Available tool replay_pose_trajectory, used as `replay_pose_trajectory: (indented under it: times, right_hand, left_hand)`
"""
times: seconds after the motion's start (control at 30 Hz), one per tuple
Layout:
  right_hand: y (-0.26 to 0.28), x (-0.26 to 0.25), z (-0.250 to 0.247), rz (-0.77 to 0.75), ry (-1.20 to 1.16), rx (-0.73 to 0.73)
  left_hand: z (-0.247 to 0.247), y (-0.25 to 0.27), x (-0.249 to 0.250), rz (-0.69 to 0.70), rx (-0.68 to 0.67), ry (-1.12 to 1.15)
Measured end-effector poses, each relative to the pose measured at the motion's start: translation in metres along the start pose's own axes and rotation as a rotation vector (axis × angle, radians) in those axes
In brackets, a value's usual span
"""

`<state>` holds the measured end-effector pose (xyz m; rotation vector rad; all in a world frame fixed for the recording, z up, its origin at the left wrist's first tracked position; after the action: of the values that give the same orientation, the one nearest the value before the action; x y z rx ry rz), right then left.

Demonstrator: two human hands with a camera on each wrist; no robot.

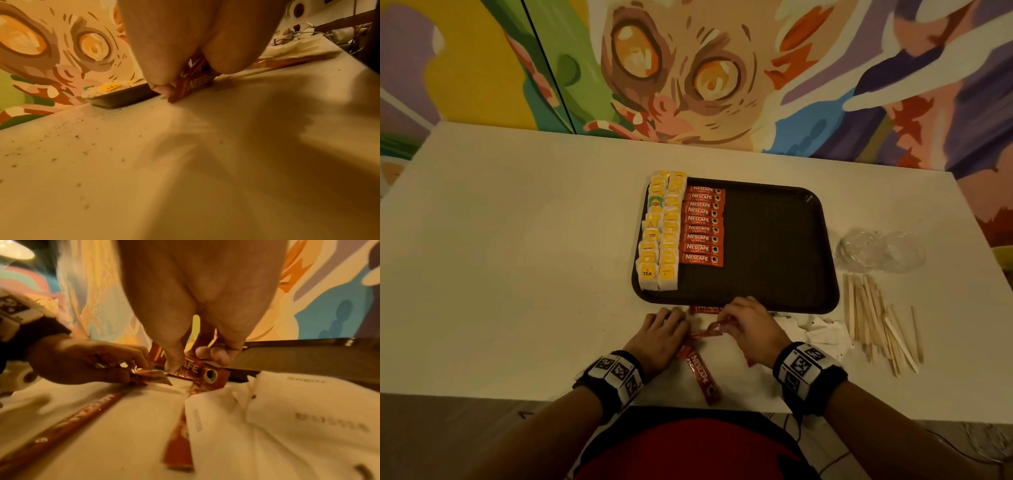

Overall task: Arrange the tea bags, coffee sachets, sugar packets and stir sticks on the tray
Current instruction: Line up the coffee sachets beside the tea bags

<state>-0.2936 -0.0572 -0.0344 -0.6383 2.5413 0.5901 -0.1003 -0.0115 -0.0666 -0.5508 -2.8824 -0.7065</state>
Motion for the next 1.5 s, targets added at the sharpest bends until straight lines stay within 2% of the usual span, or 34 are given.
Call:
replay_pose_trajectory:
  times: [0.13, 0.23, 0.33, 0.43, 0.53, 0.63, 0.7, 0.87, 0.93, 1.03, 1.27, 1.37, 1.5]
  right_hand:
    - [-0.004, 0.005, -0.004, 0.083, -0.175, 0.134]
    - [-0.01, 0.007, -0.009, 0.197, -0.406, 0.212]
    - [-0.016, 0.004, -0.019, 0.246, -0.623, 0.29]
    - [-0.022, 0.003, -0.026, 0.279, -0.783, 0.338]
    - [-0.029, 0.002, -0.027, 0.3, -0.863, 0.31]
    - [-0.032, -0.005, -0.028, 0.309, -0.984, 0.218]
    - [-0.035, -0.01, -0.029, 0.283, -0.951, 0.157]
    - [-0.04, -0.02, -0.029, 0.189, -0.85, 0.026]
    - [-0.042, -0.023, -0.03, 0.166, -0.835, 0.008]
    - [-0.046, -0.023, -0.029, 0.149, -0.824, 0.044]
    - [-0.054, -0.016, -0.031, 0.197, -0.947, 0.227]
    - [-0.056, -0.011, -0.025, 0.245, -1.059, 0.257]
    - [-0.06, -0.001, -0.016, 0.346, -1.14, 0.301]
  left_hand:
    - [-0.006, -0.001, -0.008, -0.054, 0.001, 0.104]
    - [-0.017, 0.002, -0.009, -0.111, 0.048, 0.244]
    - [-0.024, 0.005, -0.014, -0.179, 0.056, 0.484]
    - [-0.025, 0.003, -0.021, -0.192, 0.169, 0.724]
    - [-0.03, 0.001, -0.024, -0.259, 0.235, 0.97]
    - [-0.04, -0.001, -0.026, -0.269, 0.262, 1.226]
    - [-0.046, -0.004, -0.027, -0.299, 0.262, 1.317]
    - [-0.061, -0.016, -0.026, -0.476, 0.316, 1.574]
    - [-0.067, -0.022, -0.026, -0.504, 0.361, 1.606]
    - [-0.073, -0.027, -0.029, -0.484, 0.427, 1.537]
    - [-0.068, -0.036, -0.035, -0.461, 0.369, 1.247]
    - [-0.071, -0.037, -0.036, -0.465, 0.364, 1.303]
    - [-0.077, -0.039, -0.038, -0.538, 0.431, 1.305]
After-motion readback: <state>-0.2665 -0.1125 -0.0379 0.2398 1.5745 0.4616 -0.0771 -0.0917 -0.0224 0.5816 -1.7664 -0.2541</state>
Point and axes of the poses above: each hand's wrist, its own y-axis away from the middle knuckle, its own z-axis out of the palm, x = y × z, the point moved 2 cm from there along -y, towards the middle knuckle, and after that the axes turned 5 degrees about -z, right-handed, at the moved point
